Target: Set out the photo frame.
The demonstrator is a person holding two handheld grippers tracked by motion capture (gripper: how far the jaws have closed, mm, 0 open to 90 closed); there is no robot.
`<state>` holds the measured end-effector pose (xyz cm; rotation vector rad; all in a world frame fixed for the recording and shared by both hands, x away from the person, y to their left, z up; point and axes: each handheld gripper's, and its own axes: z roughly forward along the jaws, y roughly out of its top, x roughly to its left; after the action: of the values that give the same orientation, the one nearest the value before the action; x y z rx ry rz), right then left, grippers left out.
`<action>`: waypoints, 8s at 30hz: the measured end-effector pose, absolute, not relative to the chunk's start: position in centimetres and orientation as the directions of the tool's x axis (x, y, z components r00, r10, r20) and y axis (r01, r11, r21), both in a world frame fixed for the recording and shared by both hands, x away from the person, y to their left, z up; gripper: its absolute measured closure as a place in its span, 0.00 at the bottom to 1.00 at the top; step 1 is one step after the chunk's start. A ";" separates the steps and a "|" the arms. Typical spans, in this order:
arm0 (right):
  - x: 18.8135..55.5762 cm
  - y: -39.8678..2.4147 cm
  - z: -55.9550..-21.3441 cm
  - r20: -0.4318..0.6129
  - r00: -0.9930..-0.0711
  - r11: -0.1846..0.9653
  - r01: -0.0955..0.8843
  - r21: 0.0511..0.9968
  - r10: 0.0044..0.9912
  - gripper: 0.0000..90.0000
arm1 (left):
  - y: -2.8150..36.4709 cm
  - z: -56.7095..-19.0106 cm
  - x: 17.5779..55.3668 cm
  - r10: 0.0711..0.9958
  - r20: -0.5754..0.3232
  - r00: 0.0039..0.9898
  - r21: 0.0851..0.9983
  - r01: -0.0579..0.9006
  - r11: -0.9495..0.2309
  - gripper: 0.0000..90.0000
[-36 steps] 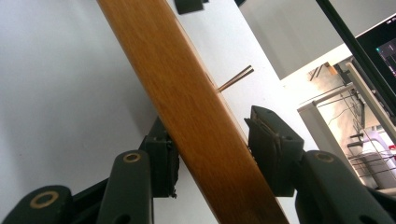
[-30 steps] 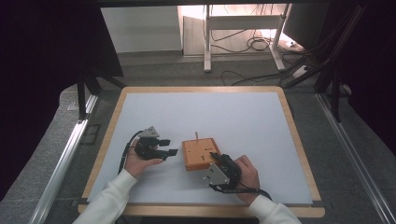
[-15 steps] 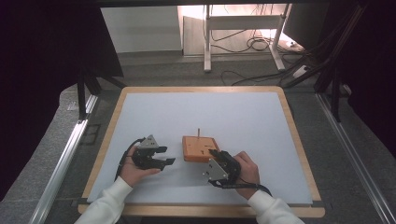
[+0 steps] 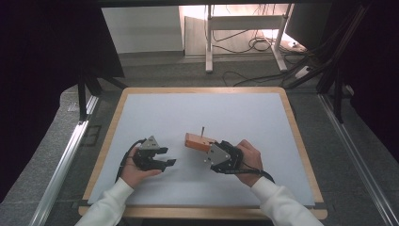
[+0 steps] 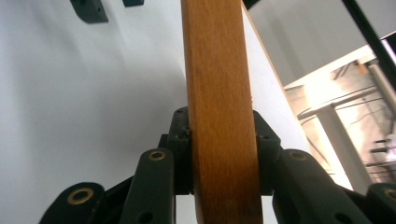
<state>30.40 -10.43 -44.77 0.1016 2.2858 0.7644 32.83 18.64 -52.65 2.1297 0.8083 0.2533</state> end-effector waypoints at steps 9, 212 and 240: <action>31.4 -9.1 -42.3 -0.532 -0.804 0.802 -0.123 0.585 0.266 0.78 | 18.7 -52.7 32.8 0.628 -0.096 0.773 0.764 0.461 -0.451 0.41; 31.3 -25.2 -50.6 -0.031 -0.631 0.406 0.460 0.790 0.775 0.30 | 16.3 -51.3 33.0 0.698 -0.104 0.709 0.770 0.502 -0.395 0.55; 32.3 -27.5 -51.3 -0.099 -0.612 0.433 0.426 0.794 0.785 0.26 | 21.4 -53.0 32.2 0.762 -0.158 0.628 0.727 0.596 -0.341 0.35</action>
<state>32.34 -27.55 -51.29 1.0213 2.2304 1.0447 32.17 21.36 -52.98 2.0606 1.0607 0.2673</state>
